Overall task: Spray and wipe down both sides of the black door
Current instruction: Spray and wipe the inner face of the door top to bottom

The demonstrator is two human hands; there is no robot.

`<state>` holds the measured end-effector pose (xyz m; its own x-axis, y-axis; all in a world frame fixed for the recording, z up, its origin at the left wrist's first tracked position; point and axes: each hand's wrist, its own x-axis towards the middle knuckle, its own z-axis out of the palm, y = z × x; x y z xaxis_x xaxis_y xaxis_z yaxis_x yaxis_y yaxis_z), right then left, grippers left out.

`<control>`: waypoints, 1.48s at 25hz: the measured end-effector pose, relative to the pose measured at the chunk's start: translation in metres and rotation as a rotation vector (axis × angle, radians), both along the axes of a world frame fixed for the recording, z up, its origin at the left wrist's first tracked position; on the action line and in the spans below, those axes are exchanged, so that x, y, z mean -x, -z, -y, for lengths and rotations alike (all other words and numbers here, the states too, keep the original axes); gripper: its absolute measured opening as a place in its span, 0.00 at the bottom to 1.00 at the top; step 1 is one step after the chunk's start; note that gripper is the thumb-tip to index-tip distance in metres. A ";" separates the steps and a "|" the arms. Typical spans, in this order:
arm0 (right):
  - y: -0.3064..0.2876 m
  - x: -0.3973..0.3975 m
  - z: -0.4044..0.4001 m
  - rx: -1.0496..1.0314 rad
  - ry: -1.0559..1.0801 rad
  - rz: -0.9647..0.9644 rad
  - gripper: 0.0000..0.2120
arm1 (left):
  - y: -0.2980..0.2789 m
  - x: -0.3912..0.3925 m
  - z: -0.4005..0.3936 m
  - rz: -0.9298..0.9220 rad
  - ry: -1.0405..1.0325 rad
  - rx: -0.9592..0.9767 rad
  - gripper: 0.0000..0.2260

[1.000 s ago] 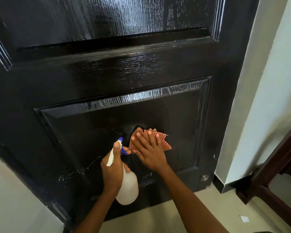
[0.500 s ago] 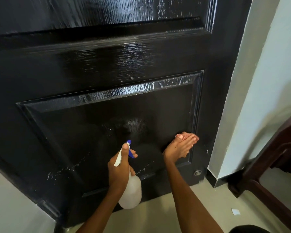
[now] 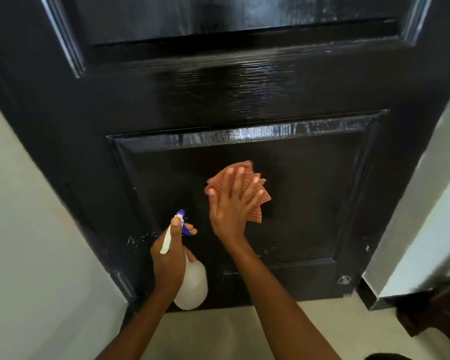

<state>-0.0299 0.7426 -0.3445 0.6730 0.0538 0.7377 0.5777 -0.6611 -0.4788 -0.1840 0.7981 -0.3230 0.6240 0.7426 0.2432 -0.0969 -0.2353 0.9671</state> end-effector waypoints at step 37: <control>-0.077 -0.002 -0.040 0.152 0.022 0.464 0.30 | 0.003 0.056 -0.077 -0.080 -0.173 0.170 0.23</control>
<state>-0.0281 0.7827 -0.2675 0.2773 0.1735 0.9450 0.6927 -0.7177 -0.0714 -0.2400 0.8755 -0.3264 0.4962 0.8661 0.0606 0.0094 -0.0751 0.9971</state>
